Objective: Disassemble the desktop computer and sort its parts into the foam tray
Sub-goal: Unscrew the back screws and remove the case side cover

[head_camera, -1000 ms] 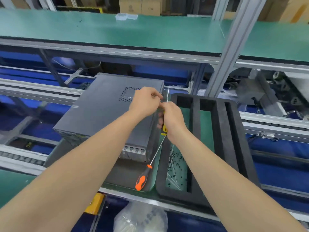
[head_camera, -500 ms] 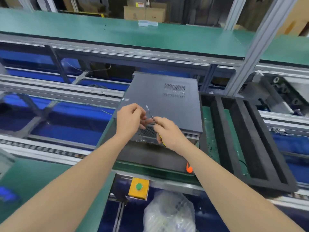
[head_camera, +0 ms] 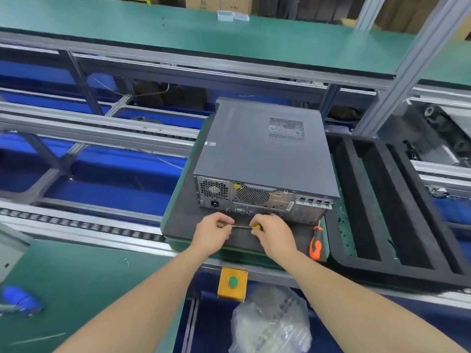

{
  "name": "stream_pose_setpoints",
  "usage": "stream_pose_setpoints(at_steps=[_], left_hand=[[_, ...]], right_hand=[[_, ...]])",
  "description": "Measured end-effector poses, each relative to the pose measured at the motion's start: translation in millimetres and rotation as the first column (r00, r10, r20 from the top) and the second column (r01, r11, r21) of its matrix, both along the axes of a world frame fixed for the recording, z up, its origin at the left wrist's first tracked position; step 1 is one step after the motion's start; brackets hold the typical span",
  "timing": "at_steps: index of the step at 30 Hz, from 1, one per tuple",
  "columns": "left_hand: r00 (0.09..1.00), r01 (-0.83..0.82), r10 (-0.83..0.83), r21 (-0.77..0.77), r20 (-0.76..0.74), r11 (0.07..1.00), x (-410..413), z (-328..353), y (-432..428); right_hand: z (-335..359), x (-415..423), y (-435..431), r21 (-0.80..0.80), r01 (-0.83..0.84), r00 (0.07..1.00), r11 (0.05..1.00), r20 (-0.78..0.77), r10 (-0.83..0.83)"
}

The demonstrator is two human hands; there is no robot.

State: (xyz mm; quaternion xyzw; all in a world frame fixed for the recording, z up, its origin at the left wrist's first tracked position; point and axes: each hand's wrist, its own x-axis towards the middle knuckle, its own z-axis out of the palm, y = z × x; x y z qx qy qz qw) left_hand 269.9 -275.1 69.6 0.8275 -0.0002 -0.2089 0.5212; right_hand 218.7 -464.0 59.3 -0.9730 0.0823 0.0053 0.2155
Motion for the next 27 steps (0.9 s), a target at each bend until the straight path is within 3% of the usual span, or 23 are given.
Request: stream_pose_setpoints(at_steps=[6,8,10,12,14,16,18,19,21,24,27], left_hand=[[0.992,0.094,-0.104,0.116,0.074,0.989,1,0,-10],[0.991,0.095,-0.105,0.118,0.077,0.988,3,5,-14],[0.979,0.104,-0.131,0.177,0.154,0.979,5,14,-17],[0.928,0.072,-0.166,0.277,0.334,0.958,4,30,-18],[0.778,0.005,-0.217,0.339,0.590,0.941,5,52,-17],[0.555,-0.033,-0.259,0.332,0.791,0.943,12,76,-17],[0.415,-0.049,-0.257,0.303,0.873,0.952,28,99,-23],[0.407,-0.050,-0.264,0.310,0.874,0.950,37,110,-29],[0.476,-0.017,-0.308,0.359,0.824,0.933,52,125,-43],[0.579,0.082,-0.405,0.444,0.708,0.893,68,127,-61],[0.593,0.125,-0.491,0.529,0.638,0.839,80,118,-72]], right_hand=[[-8,-7,0,-0.037,0.000,0.991,0.999,0.130,0.004],[0,-9,3,0.039,0.047,0.987,0.998,0.151,-0.053],[16,-10,10,0.250,0.133,0.965,0.959,0.188,-0.182],[39,-7,19,0.565,0.234,0.911,0.791,0.156,-0.381],[65,-2,26,0.810,0.335,0.832,0.481,-0.015,-0.555],[86,7,31,0.919,0.388,0.764,0.062,-0.284,-0.579],[103,13,34,0.879,0.411,0.725,-0.243,-0.477,-0.497],[109,15,36,0.850,0.417,0.718,-0.321,-0.525,-0.458],[116,19,40,0.819,0.424,0.707,-0.388,-0.566,-0.424],[118,25,44,0.800,0.435,0.660,-0.413,-0.596,-0.457],[116,33,47,0.794,0.438,0.610,-0.421,-0.607,-0.510]])
